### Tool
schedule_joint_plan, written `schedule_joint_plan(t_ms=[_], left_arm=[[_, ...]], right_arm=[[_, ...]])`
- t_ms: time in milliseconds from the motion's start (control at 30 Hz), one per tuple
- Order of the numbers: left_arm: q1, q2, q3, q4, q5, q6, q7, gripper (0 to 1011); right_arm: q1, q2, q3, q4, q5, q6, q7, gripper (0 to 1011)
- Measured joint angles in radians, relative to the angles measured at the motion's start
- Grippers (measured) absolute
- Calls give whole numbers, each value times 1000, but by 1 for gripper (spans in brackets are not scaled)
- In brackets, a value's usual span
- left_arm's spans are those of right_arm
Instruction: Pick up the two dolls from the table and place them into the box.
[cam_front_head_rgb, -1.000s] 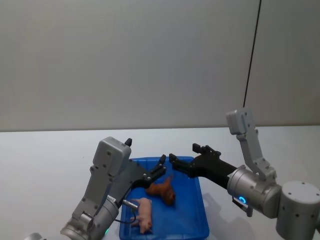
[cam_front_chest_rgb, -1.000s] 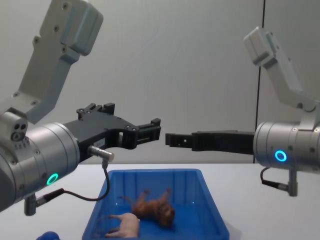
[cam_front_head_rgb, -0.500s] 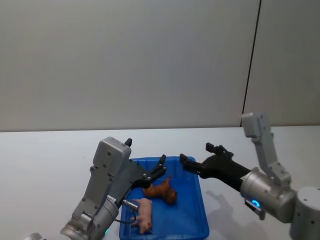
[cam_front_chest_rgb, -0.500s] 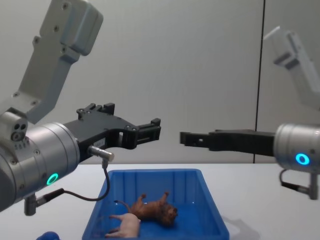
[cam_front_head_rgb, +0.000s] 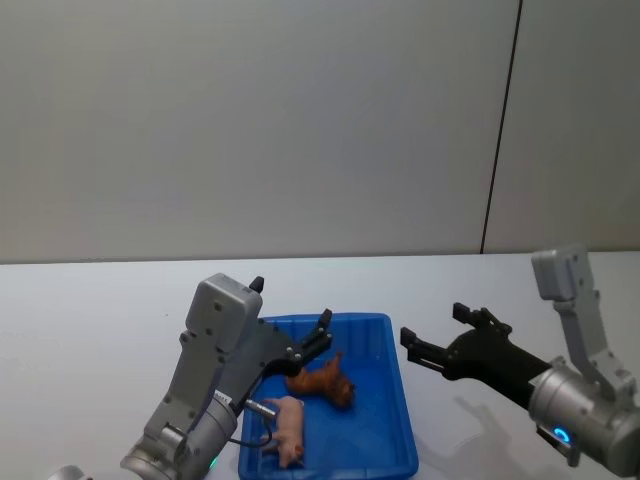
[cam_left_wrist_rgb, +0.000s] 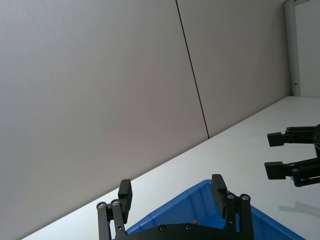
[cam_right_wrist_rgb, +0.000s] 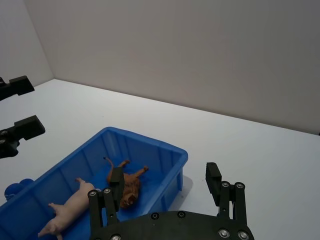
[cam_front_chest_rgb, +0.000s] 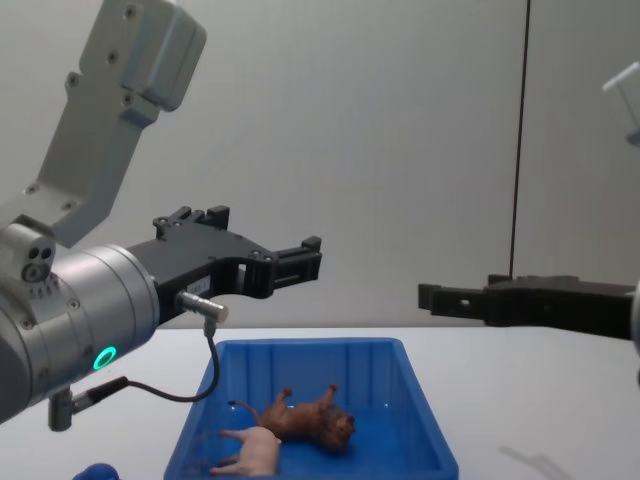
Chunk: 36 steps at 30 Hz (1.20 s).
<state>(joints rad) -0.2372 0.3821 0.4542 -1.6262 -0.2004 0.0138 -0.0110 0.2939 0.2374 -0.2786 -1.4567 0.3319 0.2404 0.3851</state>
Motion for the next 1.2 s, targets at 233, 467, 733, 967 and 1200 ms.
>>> schedule_joint_plan(t_ms=[233,467,733,967,1200], left_arm=[[7,10,-5,-11,9,12,1,1002],[38,50,-21,-53,19,51,26,1002],[110,136,-52,-130,-8,106,77,1002],[173,199,-76,-176,-53,131,116,1002],[226,237,-91,-194,-98,142,142,1002]], right_arm=[[-27,23,9,-27,3,-1,0,1000],[-40,34,14,-40,5,-1,-1,1001],[-48,41,17,-49,6,-1,-1,1001],[-52,45,18,-53,6,-1,-1,1001],[-54,47,19,-56,7,-1,-1,1001]])
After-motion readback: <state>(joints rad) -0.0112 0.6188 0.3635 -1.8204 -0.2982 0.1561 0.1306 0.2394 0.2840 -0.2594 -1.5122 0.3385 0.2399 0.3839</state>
